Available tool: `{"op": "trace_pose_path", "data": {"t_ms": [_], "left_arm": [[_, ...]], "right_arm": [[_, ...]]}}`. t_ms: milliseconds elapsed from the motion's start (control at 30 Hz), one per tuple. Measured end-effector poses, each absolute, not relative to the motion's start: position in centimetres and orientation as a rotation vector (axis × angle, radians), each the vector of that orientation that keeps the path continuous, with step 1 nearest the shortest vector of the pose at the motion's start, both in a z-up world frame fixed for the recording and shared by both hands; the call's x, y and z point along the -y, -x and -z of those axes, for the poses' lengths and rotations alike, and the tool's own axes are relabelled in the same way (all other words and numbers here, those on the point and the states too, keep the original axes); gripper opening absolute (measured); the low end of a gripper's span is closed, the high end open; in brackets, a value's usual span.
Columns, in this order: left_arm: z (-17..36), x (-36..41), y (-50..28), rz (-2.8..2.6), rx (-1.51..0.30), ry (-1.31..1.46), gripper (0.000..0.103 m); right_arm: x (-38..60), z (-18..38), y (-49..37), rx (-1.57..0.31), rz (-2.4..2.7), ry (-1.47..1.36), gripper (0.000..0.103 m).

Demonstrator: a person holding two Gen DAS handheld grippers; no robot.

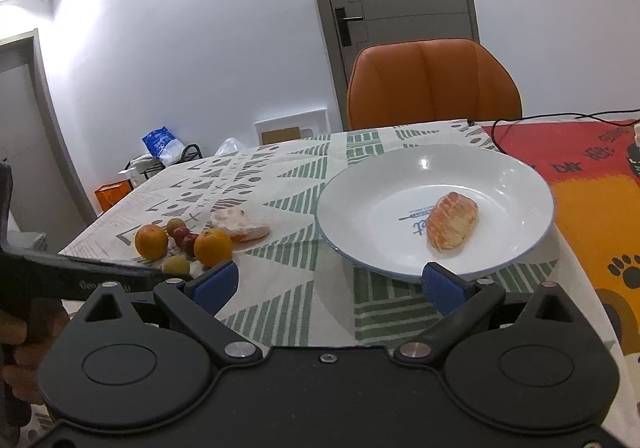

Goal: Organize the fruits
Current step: 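Move the small orange over the white plate and open the left tool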

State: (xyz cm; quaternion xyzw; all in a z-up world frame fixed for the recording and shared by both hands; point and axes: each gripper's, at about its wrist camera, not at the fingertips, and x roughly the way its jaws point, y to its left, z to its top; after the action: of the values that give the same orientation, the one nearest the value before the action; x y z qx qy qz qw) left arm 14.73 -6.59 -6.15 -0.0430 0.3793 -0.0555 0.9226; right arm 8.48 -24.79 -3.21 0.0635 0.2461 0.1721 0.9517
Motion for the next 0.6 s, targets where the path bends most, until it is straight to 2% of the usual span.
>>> {"op": "trace_pose_path", "data": {"t_ms": [33,600], "left_arm": [[6.1,6.7,-14.6,0.108,-0.773,0.079,0.023],[2.8,11.7,-15.4,0.221,-0.669,0.022,0.023]], "right_arm": [[25.0,3.3,-8.5,-0.501,-0.347,-0.134,0.099],[28.6,3.4,-8.0,-0.477,-0.289,-0.177,0.099]]}}
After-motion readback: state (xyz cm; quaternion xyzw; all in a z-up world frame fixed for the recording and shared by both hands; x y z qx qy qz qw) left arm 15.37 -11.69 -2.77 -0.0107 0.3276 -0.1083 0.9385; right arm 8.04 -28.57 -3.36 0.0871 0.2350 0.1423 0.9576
